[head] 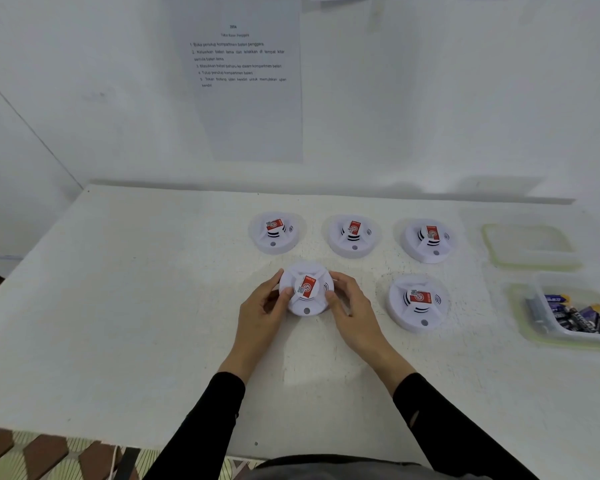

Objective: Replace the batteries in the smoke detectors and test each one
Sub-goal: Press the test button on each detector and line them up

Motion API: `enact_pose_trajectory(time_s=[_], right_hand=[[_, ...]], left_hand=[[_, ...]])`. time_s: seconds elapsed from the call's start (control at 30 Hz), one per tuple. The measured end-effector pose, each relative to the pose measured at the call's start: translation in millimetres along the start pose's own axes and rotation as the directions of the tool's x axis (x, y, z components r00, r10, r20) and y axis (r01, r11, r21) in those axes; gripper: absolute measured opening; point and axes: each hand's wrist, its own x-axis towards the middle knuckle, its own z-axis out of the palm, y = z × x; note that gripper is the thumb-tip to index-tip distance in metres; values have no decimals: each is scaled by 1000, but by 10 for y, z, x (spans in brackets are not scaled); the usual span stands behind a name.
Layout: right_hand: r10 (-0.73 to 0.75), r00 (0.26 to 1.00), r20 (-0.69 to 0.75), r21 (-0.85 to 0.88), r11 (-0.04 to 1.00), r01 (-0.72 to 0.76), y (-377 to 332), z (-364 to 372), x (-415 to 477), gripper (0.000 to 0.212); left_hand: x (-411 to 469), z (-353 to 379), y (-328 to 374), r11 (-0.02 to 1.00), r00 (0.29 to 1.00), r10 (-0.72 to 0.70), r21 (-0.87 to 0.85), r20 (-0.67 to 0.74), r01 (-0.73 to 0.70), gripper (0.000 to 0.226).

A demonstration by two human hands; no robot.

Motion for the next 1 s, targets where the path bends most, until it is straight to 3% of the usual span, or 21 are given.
enact_pose_trajectory(time_s=[1.0], right_hand=[[-40, 999, -17, 8, 999, 40, 26, 11, 13, 30]], left_hand=[[-4, -2, 16, 1000, 1000, 12, 7, 1, -12, 44]])
